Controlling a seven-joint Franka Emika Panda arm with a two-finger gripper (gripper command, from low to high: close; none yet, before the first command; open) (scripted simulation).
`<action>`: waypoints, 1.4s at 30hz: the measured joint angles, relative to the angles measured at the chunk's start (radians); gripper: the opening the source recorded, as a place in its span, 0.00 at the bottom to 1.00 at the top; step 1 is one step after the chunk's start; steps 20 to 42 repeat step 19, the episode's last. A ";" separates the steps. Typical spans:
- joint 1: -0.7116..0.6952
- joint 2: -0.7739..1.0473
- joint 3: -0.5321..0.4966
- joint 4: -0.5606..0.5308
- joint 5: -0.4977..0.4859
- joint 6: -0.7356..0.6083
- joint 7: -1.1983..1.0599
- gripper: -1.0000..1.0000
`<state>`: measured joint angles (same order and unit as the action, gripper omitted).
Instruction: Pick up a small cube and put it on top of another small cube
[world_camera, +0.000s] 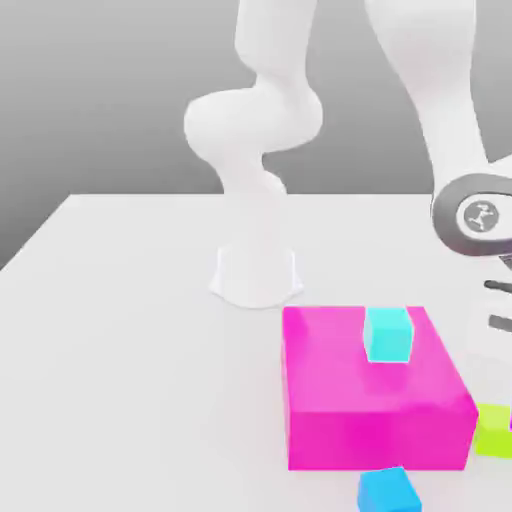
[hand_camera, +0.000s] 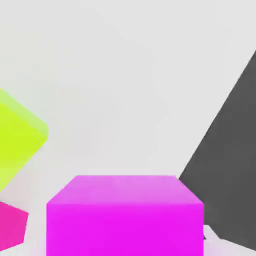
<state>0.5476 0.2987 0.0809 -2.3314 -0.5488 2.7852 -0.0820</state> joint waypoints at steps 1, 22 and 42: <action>-0.010 -0.007 0.018 -0.007 0.051 -0.017 0.005 0.00; -0.056 0.034 0.087 -0.057 0.417 -0.072 0.179 1.00; -0.056 0.034 0.087 -0.057 0.417 -0.072 0.179 1.00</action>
